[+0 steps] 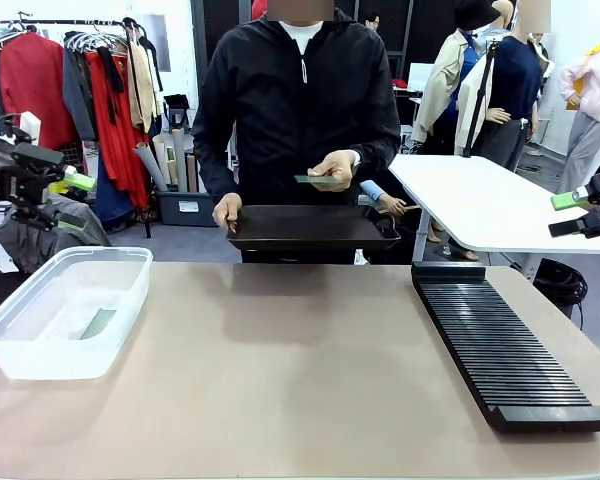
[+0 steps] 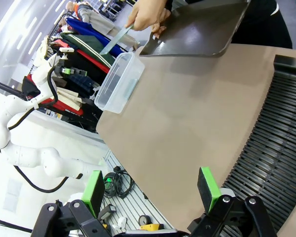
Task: Sort PCBs into racks and boxes based on the side picked up.
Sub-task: Pick up the Blank PCB handed by the Human.
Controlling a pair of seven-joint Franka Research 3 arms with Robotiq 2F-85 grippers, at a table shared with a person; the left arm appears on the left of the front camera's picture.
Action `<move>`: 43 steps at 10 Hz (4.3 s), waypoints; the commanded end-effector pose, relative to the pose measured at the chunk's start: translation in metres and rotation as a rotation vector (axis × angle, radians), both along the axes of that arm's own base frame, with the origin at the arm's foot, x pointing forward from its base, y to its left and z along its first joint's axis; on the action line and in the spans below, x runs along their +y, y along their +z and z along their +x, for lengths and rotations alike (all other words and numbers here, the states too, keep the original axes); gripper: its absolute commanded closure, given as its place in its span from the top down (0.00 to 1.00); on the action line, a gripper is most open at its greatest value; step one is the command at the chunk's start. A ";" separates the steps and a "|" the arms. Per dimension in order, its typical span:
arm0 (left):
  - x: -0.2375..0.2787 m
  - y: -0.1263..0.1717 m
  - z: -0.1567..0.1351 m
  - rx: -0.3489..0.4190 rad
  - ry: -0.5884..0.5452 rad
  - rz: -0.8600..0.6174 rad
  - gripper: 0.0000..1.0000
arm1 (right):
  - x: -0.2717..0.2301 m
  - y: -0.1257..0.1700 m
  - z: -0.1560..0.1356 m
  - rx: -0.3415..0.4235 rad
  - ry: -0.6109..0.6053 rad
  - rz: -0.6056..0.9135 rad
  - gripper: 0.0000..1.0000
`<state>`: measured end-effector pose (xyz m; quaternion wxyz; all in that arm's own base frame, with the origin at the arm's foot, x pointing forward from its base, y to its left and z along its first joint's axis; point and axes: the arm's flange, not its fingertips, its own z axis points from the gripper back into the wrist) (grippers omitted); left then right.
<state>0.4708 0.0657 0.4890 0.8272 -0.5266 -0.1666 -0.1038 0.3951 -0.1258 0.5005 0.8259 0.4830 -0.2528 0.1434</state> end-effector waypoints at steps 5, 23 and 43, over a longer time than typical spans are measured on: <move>0.000 0.000 0.000 0.000 0.000 0.000 1.00 | 0.001 0.002 -0.001 0.002 0.000 -0.001 1.00; -0.007 -0.011 0.001 0.004 0.037 -0.094 1.00 | 0.001 0.002 -0.001 0.002 0.000 -0.001 1.00; -0.122 -0.084 -0.011 0.107 0.053 -0.294 1.00 | 0.001 0.002 -0.001 0.002 0.000 -0.001 1.00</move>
